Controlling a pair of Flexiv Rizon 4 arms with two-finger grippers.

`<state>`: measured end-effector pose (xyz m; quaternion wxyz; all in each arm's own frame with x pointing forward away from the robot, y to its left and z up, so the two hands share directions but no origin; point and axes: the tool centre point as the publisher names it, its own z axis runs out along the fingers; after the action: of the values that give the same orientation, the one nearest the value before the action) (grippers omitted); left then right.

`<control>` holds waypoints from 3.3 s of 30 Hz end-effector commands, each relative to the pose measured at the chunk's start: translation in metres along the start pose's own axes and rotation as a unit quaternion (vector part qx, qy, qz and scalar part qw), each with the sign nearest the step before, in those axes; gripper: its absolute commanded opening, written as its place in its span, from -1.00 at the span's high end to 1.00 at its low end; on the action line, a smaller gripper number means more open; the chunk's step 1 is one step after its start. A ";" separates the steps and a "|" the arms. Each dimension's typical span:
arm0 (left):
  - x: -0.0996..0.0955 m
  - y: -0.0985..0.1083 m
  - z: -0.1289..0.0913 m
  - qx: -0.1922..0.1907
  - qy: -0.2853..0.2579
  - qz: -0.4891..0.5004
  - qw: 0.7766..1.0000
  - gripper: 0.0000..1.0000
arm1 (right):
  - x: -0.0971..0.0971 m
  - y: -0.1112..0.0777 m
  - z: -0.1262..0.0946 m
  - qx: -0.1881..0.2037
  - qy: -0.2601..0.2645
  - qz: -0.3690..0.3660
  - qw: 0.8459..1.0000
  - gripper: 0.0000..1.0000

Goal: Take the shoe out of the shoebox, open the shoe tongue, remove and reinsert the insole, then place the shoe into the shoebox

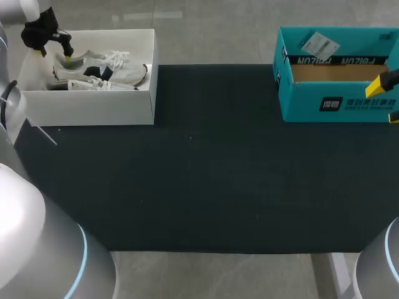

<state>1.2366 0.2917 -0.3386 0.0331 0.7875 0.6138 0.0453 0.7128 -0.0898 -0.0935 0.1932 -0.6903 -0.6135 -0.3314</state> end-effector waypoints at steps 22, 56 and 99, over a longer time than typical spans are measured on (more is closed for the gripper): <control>-0.005 -0.014 -0.040 0.075 -0.030 -0.009 0.997 -1.00 | 0.000 0.002 0.001 0.002 -0.001 0.000 1.000 -1.00; -0.043 -0.144 -0.049 -0.032 -0.036 -0.091 0.995 -1.00 | 0.000 0.002 0.001 0.002 -0.001 0.000 1.000 -1.00; -0.029 -0.128 -0.007 0.063 -0.018 -0.143 0.987 -1.00 | 0.000 0.002 0.001 0.002 -0.001 0.000 1.000 -1.00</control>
<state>1.0961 0.2931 -0.3409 0.0060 0.6930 0.7209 -0.0043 0.7128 -0.0898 -0.0935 0.1932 -0.6903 -0.6135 -0.3313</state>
